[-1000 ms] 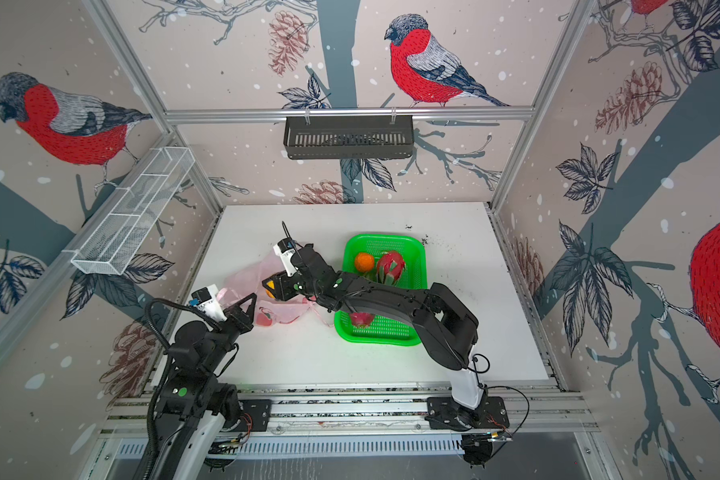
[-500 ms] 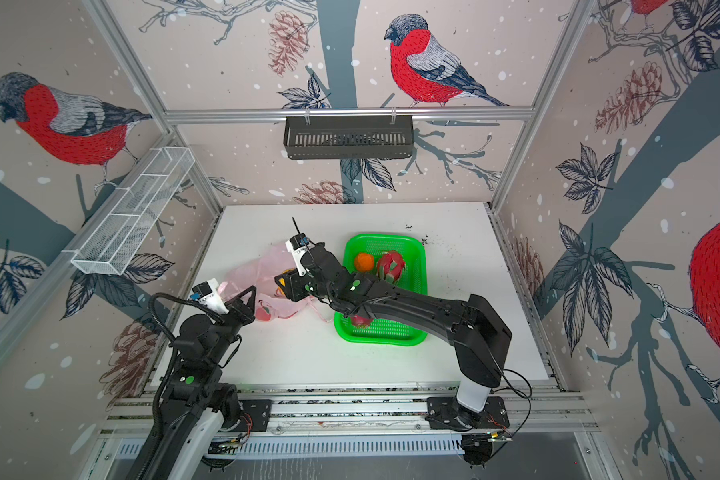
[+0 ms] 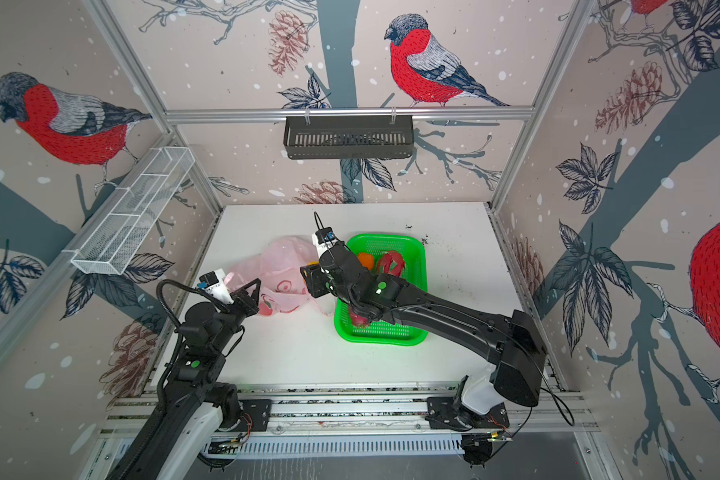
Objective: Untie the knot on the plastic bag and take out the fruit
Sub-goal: 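Carry the yellow fruit with the right gripper over the green basket and lower it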
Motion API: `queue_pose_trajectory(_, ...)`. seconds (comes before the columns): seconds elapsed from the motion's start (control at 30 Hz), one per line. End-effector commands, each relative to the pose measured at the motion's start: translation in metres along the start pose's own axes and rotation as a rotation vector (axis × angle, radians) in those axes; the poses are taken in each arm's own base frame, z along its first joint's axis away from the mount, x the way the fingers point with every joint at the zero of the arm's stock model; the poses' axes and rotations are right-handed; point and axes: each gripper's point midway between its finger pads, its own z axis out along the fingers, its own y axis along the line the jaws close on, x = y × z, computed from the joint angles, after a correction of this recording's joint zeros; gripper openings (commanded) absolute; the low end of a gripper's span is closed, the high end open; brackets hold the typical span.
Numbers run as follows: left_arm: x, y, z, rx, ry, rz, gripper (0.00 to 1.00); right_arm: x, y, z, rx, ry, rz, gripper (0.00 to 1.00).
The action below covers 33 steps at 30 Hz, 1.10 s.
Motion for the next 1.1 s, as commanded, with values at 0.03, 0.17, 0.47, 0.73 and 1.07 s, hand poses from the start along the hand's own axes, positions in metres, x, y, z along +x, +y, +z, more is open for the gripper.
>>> queue_pose_trajectory(0.03, -0.009, -0.012, 0.005, 0.046, -0.009, 0.041, 0.0, 0.004, -0.026, -0.013, 0.106, -0.013, 0.004, 0.16)
queue_pose_trajectory(0.17, -0.004, -0.011, 0.012, 0.034, 0.029, 0.047, 0.0, 0.013, -0.048, -0.024, 0.169, -0.008, 0.028, 0.16)
queue_pose_trajectory(0.47, 0.001, -0.005, 0.024, 0.008, 0.075, 0.061, 0.0, 0.058, -0.118, -0.047, 0.376, 0.083, 0.106, 0.16)
queue_pose_trajectory(0.73, 0.005, -0.002, 0.036, 0.01, 0.099, 0.052, 0.0, 0.1, -0.169, -0.054, 0.471, 0.159, 0.196, 0.16)
queue_pose_trajectory(1.07, 0.002, -0.005, 0.045, 0.02, 0.105, 0.044, 0.03, 0.14, -0.214, -0.056, 0.567, 0.272, 0.248, 0.18)
